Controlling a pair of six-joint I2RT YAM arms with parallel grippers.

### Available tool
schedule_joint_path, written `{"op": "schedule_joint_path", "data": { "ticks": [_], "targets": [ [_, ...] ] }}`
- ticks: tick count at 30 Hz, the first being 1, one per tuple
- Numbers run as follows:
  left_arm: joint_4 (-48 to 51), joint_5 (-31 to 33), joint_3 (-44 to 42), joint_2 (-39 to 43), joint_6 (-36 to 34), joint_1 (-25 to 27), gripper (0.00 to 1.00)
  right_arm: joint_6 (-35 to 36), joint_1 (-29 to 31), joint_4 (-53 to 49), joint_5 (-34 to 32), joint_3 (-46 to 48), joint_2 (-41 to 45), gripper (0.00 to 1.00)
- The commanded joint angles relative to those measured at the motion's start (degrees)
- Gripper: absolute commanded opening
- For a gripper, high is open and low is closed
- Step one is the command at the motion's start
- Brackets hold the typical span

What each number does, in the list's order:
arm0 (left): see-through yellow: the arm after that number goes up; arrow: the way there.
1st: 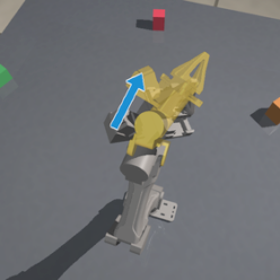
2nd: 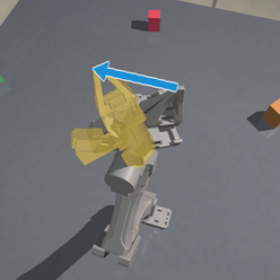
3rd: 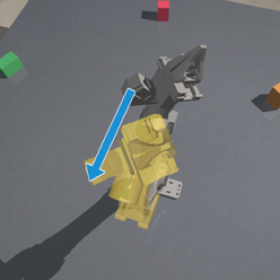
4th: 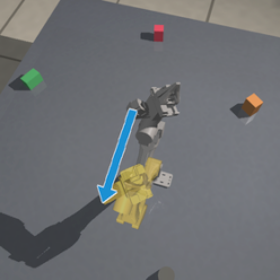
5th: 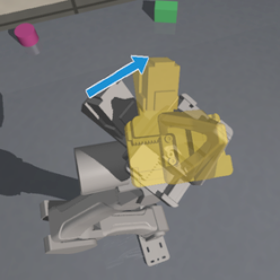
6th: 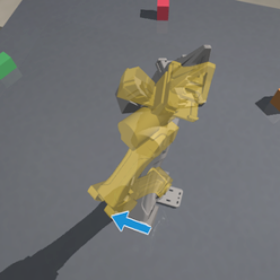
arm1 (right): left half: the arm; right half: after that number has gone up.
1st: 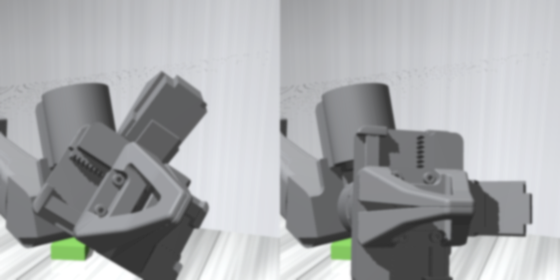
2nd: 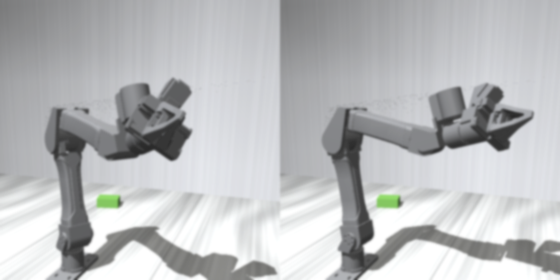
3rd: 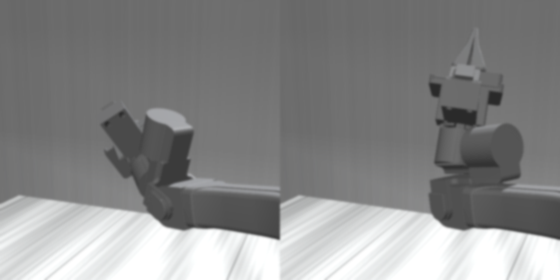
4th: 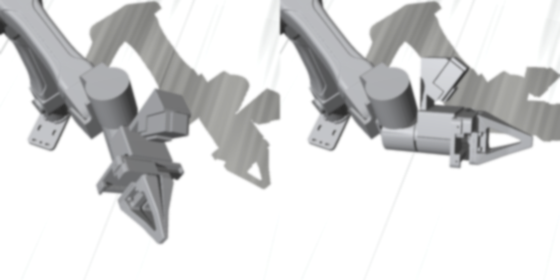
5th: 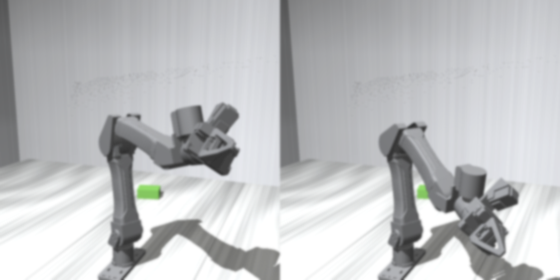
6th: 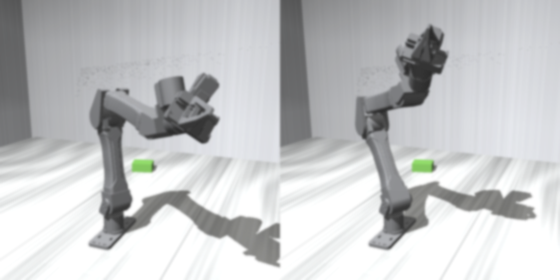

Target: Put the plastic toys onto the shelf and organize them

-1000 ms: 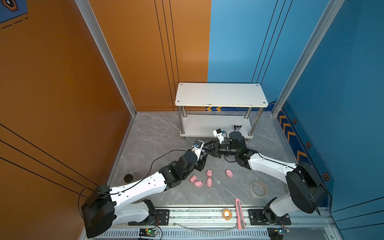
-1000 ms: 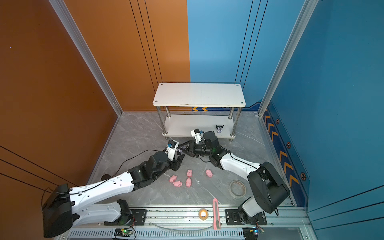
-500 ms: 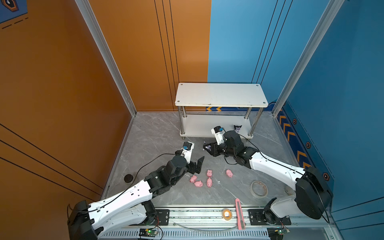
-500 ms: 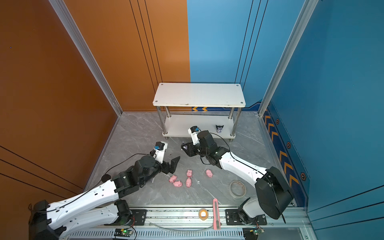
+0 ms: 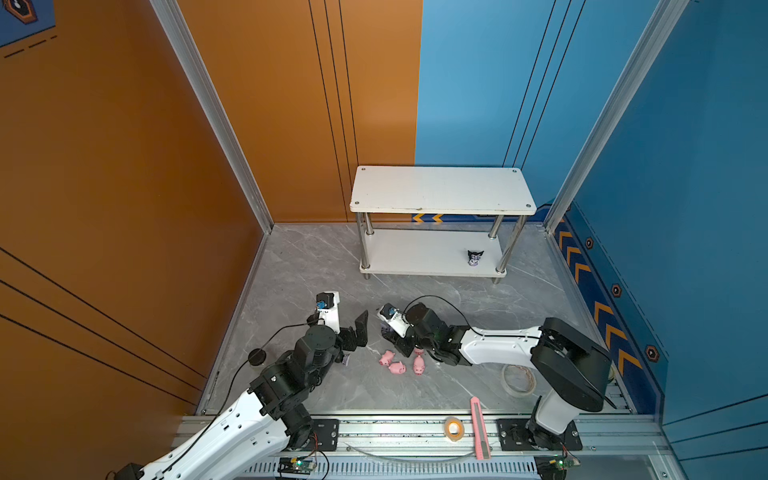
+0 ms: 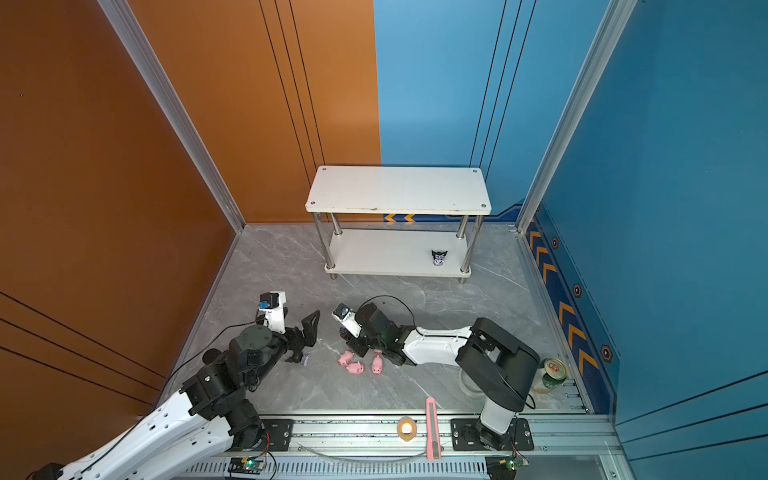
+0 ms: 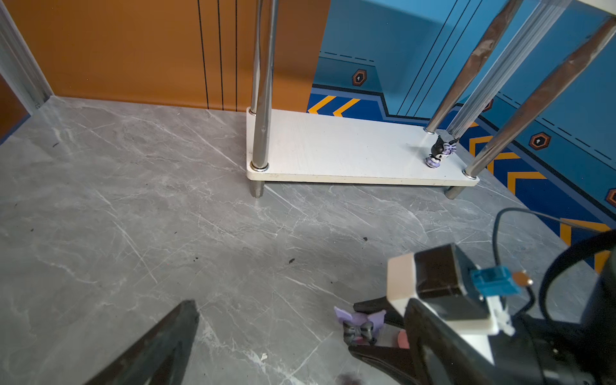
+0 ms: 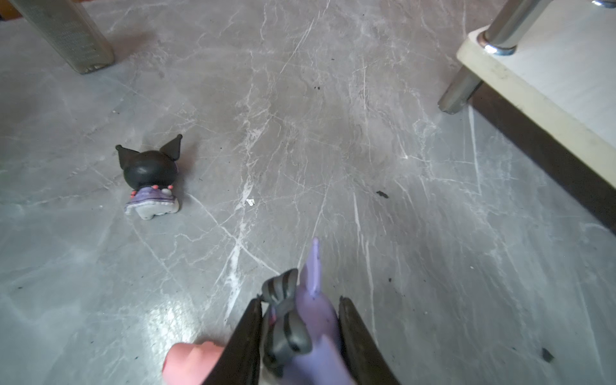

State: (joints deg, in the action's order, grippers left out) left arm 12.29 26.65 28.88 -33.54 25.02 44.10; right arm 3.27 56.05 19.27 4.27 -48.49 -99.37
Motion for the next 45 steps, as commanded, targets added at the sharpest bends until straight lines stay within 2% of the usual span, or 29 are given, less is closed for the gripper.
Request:
{"op": "schedule_joint_path", "data": {
  "ticks": [1, 11, 19, 24, 31, 38, 42, 45],
  "targets": [
    [0.44, -3.71, -1.04, -2.29, 2.28, -1.68, 0.98, 1.23, 0.49, 7.00, 0.23, -1.50, -3.21, 0.09],
    [-3.85, -6.55, -0.36, -9.15, 3.25, -3.44, 0.98, -0.26, 1.64, 18.52, 0.07, 2.21, -8.49, 0.16],
    [-4.98, -8.00, 1.02, -14.62, 4.84, -3.69, 0.98, -1.05, 1.28, 23.11, 0.80, 5.02, -10.03, 0.36],
    [-8.11, -8.43, -0.36, -16.14, 6.44, -3.64, 0.98, -2.54, -0.27, 23.35, 0.61, 6.05, -9.18, 0.44],
    [-8.55, -8.56, -1.44, -15.47, 7.64, -3.63, 0.98, -6.62, -2.02, 27.29, -0.70, 11.77, -6.71, 0.48],
    [-7.94, -8.50, -2.30, -14.08, 7.70, -3.52, 0.98, -9.48, -2.40, 23.37, 1.59, 13.10, -0.87, 0.51],
    [-8.32, -8.22, -3.72, -12.84, 8.06, -3.57, 0.98, -12.57, -2.81, 16.63, 4.61, 12.76, 4.28, 0.53],
    [-8.27, -7.74, -4.28, -12.17, 7.98, -3.59, 0.98, -16.83, -3.48, 8.11, 4.20, 11.22, 8.39, 0.58]
  ]
}}
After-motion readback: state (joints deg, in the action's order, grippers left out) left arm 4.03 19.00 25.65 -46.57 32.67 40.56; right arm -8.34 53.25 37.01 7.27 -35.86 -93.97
